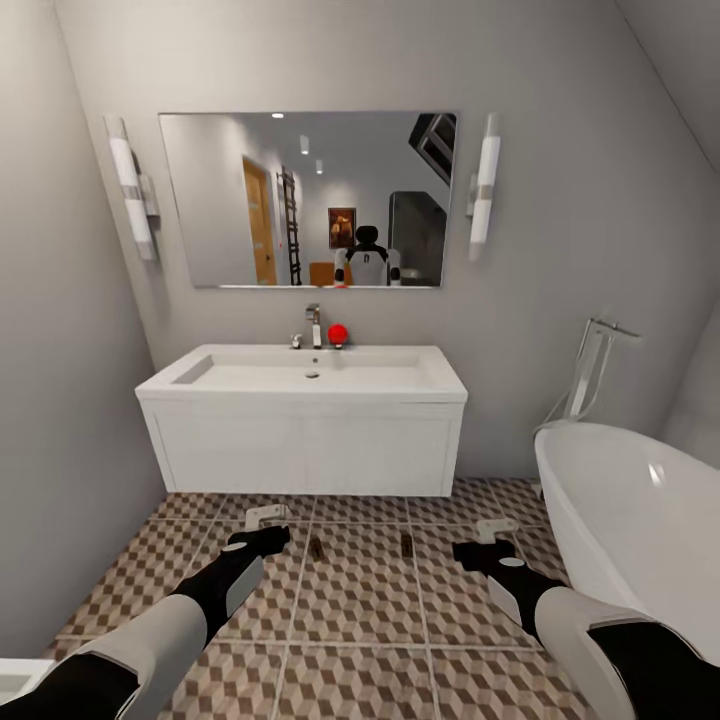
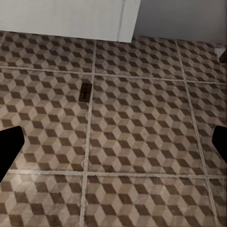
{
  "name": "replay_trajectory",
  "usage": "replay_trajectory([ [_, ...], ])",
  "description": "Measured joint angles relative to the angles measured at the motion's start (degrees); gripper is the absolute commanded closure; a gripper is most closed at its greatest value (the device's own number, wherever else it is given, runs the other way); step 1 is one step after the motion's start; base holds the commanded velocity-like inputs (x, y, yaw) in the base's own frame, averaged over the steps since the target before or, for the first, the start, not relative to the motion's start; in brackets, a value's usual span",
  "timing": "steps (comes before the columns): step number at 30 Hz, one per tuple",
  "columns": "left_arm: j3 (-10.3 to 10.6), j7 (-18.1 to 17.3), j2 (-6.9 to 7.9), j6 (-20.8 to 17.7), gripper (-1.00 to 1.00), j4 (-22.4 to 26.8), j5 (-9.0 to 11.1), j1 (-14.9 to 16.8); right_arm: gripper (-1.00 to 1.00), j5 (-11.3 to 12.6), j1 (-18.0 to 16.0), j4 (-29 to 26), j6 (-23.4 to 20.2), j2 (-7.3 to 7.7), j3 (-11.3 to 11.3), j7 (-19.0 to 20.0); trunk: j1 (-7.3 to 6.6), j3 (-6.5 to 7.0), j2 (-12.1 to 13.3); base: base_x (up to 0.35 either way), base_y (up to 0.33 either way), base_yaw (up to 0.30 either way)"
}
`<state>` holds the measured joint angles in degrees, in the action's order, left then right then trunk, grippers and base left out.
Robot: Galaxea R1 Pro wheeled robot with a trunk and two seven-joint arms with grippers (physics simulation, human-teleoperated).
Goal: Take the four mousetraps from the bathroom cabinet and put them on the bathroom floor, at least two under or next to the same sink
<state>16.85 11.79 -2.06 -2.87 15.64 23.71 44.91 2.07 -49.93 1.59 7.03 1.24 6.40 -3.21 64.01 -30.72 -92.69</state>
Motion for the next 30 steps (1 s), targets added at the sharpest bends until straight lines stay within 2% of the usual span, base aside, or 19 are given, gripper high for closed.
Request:
replay_trajectory([
  [7,-0.01,0.01,0.15,0.12,-1.00,-0.97,0.26,-0.01,-1.00,0.02,0.00,0.05,0.00,-0.07,0.02,-0.71,-1.54,1.26,2.81,0.000,0.000,0.000],
  [16,-0.09,0.07,1.41,0.24,-1.00,-5.24,0.35,-0.02,-1.00,0.14,1.14,0.08,-0.22,0.11,-0.01,-0.66,-3.52,2.87,6.42,0.000,0.000,0.000],
  [25,-0.16,0.20,1.49,0.36,-1.00,-10.95,0.31,-0.01,-1.00,0.11,5.16,0.09,-0.61,1.99,0.00,-0.45,-5.49,4.48,10.03,0.000,0.000,0.000],
  [30,-0.18,0.27,1.40,0.34,-1.00,-11.69,0.84,-0.01,-1.00,0.09,6.25,0.08,-0.68,2.48,0.00,-0.43,-6.59,5.39,12.04,0.000,0.000,0.000],
])
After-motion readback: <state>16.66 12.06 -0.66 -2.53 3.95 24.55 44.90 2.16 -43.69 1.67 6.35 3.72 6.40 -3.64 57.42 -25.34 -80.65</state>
